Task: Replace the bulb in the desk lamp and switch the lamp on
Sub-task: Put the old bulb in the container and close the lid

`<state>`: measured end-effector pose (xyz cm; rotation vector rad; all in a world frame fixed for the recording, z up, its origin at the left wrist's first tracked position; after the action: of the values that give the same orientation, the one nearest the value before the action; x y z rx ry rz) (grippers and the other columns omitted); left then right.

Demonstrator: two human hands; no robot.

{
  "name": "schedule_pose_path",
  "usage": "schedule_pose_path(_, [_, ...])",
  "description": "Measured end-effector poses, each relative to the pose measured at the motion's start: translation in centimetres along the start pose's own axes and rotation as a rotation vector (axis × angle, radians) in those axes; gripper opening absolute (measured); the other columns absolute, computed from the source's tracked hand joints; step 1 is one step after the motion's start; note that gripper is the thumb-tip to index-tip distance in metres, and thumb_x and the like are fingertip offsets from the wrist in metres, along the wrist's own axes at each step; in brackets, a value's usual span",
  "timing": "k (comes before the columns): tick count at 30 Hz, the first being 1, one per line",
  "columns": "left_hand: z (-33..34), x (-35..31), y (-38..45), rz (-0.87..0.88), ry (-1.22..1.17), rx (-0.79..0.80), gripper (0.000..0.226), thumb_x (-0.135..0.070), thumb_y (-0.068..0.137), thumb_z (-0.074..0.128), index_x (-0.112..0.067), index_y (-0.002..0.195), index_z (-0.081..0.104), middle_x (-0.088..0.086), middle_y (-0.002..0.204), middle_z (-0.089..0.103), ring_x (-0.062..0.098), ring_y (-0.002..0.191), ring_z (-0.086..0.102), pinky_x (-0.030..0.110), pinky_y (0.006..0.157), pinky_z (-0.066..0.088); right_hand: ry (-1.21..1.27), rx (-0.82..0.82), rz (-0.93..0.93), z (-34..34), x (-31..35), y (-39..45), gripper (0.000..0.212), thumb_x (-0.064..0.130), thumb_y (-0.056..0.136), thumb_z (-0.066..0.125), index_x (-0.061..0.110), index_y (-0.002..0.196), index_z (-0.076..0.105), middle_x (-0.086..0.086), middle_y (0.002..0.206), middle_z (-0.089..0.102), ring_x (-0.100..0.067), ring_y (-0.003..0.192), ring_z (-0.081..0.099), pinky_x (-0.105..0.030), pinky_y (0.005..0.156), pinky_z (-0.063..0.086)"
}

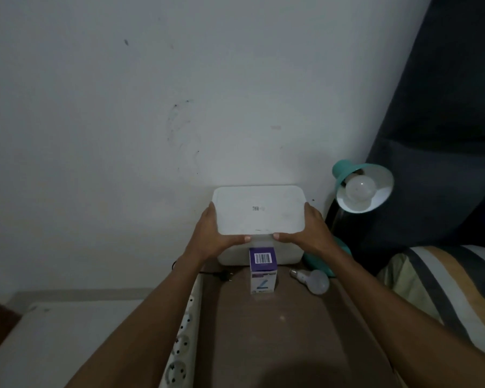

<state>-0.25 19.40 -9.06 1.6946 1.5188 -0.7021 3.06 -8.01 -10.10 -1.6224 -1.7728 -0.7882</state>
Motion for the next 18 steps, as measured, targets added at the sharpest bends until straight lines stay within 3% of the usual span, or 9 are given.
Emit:
schedule_pose_path(2, [-0.1, -0.1, -0.2, 0.013, -0.018, -0.029, 0.103, -0.042, 0.061, 0.099, -0.024, 0.145, 0.044, -0.006, 0.14, 0.057, 0.01, 0.126, 0.054, 0.011, 0.087, 0.043, 0.016, 0.01, -0.006, 0.4, -0.6, 0.4, 0.125, 0.085, 0.033, 0.083, 0.033, 0.139, 0.042, 0.001, 0.138, 0.054, -0.018, 0.122, 0.057, -0.046, 0.098, 0.054])
schedule_pose_path(5, [0.0, -0.3, -0.3, 0.009, -0.027, -0.048, 0.103, -0.042, 0.061, 0.099, -0.023, 0.145, 0.044, -0.005, 0.14, 0.056, 0.01, 0.125, 0.053, 0.019, 0.092, 0.047, 0.035, 0.008, 0.004, 0.8, -1.3, 0.6, 0.126, 0.084, 0.033, 0.084, 0.031, 0.14, 0.042, 0.001, 0.138, 0.054, -0.017, 0.122, 0.057, -0.046, 0.098, 0.055])
schedule_pose_path(9, [0.0, -0.4, -0.3, -0.008, -0.031, -0.06, 0.102, -0.042, 0.06, 0.099, -0.024, 0.144, 0.044, -0.005, 0.14, 0.055, 0.01, 0.125, 0.051, 0.011, 0.084, 0.041, 0.06, -0.036, 0.0, 0.3, 0.1, -0.3, 0.122, 0.084, 0.034, 0.083, 0.026, 0.135, 0.047, 0.001, 0.132, 0.057, -0.017, 0.117, 0.059, -0.045, 0.094, 0.056])
schedule_pose_path(14, [-0.4, -0.9, -0.2, 0.0, -0.041, -0.088, 0.099, -0.043, 0.06, 0.099, -0.023, 0.142, 0.046, -0.004, 0.137, 0.057, 0.013, 0.124, 0.053, 0.013, 0.084, 0.043, 0.047, -0.094, -0.023, -0.7, 1.7, -0.9, 0.125, 0.088, 0.032, 0.078, 0.021, 0.134, 0.048, -0.001, 0.13, 0.055, -0.019, 0.115, 0.057, -0.045, 0.092, 0.055])
schedule_pose_path(18, [-1.4, -2.3, -0.4, 0.045, -0.045, -0.126, 0.106, -0.049, 0.056, 0.099, -0.023, 0.144, 0.046, -0.004, 0.139, 0.058, 0.011, 0.125, 0.053, 0.019, 0.089, 0.044, 0.052, -0.132, -0.06, -2.0, 3.5, -1.5, 0.117, 0.078, 0.037, 0.084, 0.019, 0.132, 0.05, -0.003, 0.13, 0.054, -0.018, 0.116, 0.056, -0.043, 0.092, 0.054])
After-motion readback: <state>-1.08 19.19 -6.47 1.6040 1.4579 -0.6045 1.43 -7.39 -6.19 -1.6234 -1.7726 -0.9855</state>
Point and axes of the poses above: each hand's wrist, its own y-axis towards the middle knuckle, its own z-axis out of the palm, x = y × z, the point moved 2 cm from there along y, towards the middle knuckle
